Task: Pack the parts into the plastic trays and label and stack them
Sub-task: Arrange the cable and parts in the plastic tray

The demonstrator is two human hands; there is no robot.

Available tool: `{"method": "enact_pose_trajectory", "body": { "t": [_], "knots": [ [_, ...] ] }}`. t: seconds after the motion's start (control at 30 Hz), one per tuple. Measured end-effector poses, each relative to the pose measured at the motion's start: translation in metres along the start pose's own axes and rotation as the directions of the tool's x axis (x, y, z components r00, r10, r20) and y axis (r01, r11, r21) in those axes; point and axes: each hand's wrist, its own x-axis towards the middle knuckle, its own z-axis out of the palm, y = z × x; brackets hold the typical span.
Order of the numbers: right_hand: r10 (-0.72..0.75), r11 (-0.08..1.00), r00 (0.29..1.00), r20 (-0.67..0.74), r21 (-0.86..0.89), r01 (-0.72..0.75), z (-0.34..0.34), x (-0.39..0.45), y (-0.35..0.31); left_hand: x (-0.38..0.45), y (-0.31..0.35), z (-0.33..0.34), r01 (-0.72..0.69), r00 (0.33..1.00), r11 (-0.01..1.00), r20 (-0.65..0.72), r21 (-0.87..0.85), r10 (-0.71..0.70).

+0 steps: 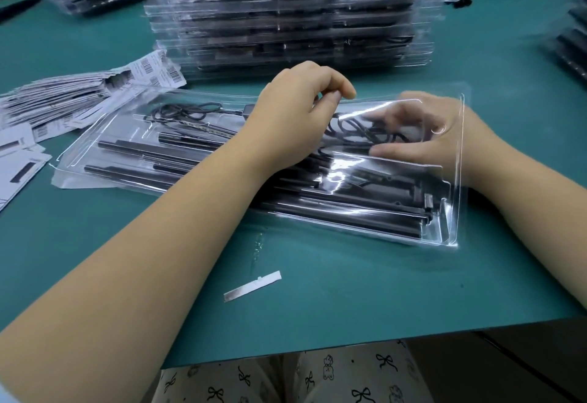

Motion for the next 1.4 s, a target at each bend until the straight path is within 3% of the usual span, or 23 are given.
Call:
{"method": "enact_pose_trajectory", "body": {
  "t": [0.2, 0.43, 0.73, 0.8, 0.97, 1.07, 1.17, 1.23, 1.4],
  "knots": [
    [0.048, 0.999, 0.986, 0.160, -0.010, -0.047, -0.002, 0.005, 0.003, -0.001, 0.000, 0.001, -0.007, 1.000, 0.997, 0.000, 0.077, 0.007],
    [0.108, 0.991, 0.985, 0.136, -0.099, -0.095, -0.003, 0.004, 0.007, -0.004, 0.002, 0.000, -0.016, 1.000, 0.994, 0.010, 0.113, 0.015],
    [-0.128, 0.977, 0.978, 0.164, -0.146, 0.153, 0.001, 0.005, -0.005, -0.005, 0.002, -0.001, -0.013, 1.000, 0.992, 0.010, 0.123, 0.012],
    [-0.136, 0.981, 0.978, 0.157, -0.117, 0.155, 0.001, 0.005, -0.003, -0.005, 0.001, -0.003, -0.022, 0.998, 0.991, 0.061, 0.129, 0.015],
    [0.015, 0.999, 0.988, 0.157, -0.038, -0.009, 0.000, 0.003, 0.004, -0.004, -0.008, -0.019, -0.047, 0.932, 0.992, 0.362, 0.115, 0.002],
    [0.043, 0.992, 0.967, 0.252, -0.127, -0.011, -0.005, 0.003, 0.011, -0.005, -0.010, -0.022, -0.032, 0.931, 0.998, 0.365, 0.059, 0.008],
    [0.207, 0.964, 0.929, 0.306, -0.224, -0.141, -0.014, 0.002, 0.024, -0.007, -0.009, -0.020, -0.007, 0.931, 0.998, 0.364, 0.061, -0.016],
    [0.133, 0.971, 0.933, 0.336, -0.232, -0.055, -0.013, 0.003, 0.022, -0.008, -0.009, -0.020, -0.017, 0.932, 0.998, 0.361, 0.065, -0.008],
    [-0.110, 0.961, 0.967, 0.230, -0.224, 0.162, -0.003, 0.001, 0.003, -0.010, -0.009, -0.021, -0.054, 0.939, 0.997, 0.342, 0.061, 0.030]
  ]
}}
